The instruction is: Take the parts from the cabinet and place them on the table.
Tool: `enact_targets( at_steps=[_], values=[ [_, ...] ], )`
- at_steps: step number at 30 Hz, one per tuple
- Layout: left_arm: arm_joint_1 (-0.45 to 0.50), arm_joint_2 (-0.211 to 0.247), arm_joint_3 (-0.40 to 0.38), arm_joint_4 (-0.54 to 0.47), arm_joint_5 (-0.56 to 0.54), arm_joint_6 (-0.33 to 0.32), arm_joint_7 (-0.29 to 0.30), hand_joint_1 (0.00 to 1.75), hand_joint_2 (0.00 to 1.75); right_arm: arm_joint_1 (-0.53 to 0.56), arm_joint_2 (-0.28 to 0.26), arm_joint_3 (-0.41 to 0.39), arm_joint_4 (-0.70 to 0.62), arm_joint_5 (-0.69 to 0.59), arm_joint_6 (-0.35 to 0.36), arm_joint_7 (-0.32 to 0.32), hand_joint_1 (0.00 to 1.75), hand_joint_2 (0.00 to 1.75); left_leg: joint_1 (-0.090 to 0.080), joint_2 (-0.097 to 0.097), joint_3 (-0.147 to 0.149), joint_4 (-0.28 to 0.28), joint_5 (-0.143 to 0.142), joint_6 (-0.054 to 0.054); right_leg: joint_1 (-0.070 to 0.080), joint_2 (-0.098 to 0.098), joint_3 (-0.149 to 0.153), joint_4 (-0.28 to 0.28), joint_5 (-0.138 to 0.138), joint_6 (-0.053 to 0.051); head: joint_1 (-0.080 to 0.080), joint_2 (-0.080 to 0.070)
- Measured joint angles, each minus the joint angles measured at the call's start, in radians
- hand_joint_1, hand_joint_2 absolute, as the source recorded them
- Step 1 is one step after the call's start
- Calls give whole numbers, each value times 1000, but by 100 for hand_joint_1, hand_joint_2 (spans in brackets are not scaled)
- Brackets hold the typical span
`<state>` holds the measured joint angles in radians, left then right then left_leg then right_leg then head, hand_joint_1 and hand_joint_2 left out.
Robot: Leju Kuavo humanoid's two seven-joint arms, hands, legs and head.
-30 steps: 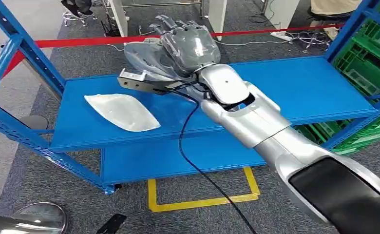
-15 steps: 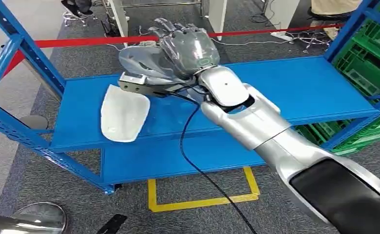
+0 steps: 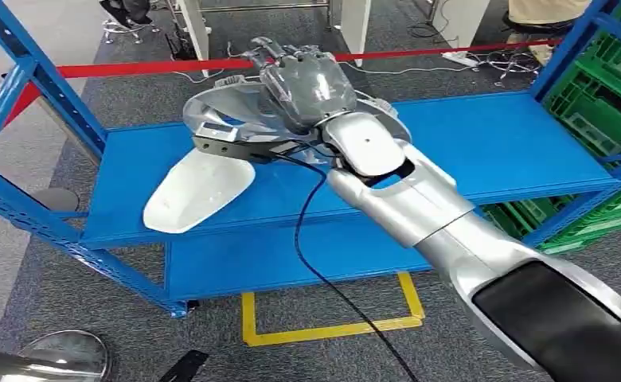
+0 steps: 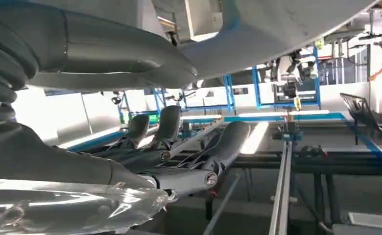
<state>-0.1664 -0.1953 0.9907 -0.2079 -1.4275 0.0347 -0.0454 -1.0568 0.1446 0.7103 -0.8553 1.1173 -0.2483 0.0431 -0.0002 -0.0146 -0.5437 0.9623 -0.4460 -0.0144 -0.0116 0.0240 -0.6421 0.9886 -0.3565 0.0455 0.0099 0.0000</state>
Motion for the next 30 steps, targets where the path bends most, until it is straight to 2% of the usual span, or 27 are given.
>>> enact_targets(
  at_steps=[4, 11, 12, 17, 18, 22, 30],
  values=[
    [0, 0, 0, 0, -6, -1, 0, 0, 175, -1, 0, 2, 21, -19, 26, -3, 175, 175, 0, 0, 0, 0, 0, 0, 0, 0, 0, 0, 0, 0, 0, 0],
    [-1, 0, 0, 0, -13, -2, -16, 0, 175, -7, 0, 2, 79, -37, 20, -9, 175, 175, 0, 0, 0, 0, 0, 0, 0, 0, 0, 0, 0, 0, 0, 0],
    [-1, 0, 0, 0, -13, -5, -20, 0, 175, -8, 0, 2, 84, -38, 19, -10, 0, 0, 0, 0, 0, 0, 0, 0, 0, 0, 0, 0, 0, 0, 0, 0],
    [-1, 0, -1, 0, -19, -11, -30, 0, 175, -8, 0, 2, 108, -41, 12, -16, 0, 0, 0, 0, 0, 0, 0, 0, 0, 0, 0, 0, 0, 0, 0, 0],
    [-1, 0, -1, 0, -19, -6, -35, 0, 0, -8, 0, 1, 110, -41, 10, -17, 0, 0, 0, 0, 0, 0, 0, 0, 0, 0, 0, 0, 0, 0, 0, 0],
    [-2, 0, -1, 0, -15, 35, -42, 0, 0, -7, -4, 1, 121, -41, 8, -17, 0, 0, 0, 0, 0, 0, 0, 0, 0, 0, 0, 0, 0, 0, 0, 0],
    [-3, 0, -1, 0, -8, 41, -42, 0, 0, -5, -14, 1, 131, -41, 8, -17, 0, 0, 0, 0, 0, 0, 0, 0, 0, 1, 0, 0, 0, 0, 0, 0]
  ],
)
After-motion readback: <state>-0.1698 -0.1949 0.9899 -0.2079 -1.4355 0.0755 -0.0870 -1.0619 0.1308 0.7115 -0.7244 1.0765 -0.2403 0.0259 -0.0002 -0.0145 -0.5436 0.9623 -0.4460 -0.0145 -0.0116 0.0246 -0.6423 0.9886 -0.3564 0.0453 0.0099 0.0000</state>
